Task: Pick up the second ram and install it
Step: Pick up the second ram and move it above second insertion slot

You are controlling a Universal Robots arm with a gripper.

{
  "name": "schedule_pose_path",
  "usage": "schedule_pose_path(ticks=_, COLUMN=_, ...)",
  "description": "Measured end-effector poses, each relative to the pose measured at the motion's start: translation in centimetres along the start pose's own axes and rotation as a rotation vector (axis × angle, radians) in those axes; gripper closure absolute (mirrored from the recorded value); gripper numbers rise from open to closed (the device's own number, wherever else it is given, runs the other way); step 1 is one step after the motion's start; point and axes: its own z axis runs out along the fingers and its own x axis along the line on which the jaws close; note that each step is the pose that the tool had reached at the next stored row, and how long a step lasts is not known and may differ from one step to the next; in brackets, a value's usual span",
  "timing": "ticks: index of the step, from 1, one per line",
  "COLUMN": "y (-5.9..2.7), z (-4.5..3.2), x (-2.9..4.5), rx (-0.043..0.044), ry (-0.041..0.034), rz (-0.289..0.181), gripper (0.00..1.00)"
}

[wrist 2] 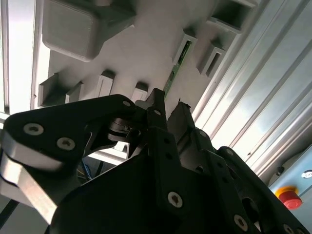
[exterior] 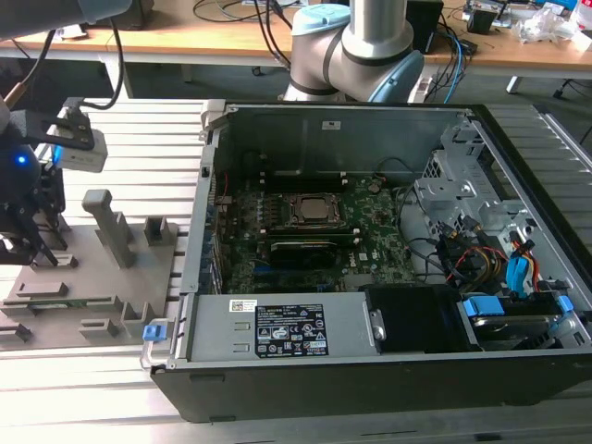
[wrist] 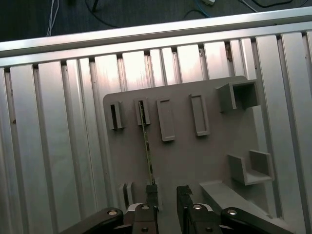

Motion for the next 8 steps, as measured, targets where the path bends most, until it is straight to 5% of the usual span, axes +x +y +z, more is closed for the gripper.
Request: schedule_pose_path(ticks=8, y=-0.02, z=0.57, x=0.01, rx=0.0000, ry=0.0000, rz=0.000, gripper=0.70)
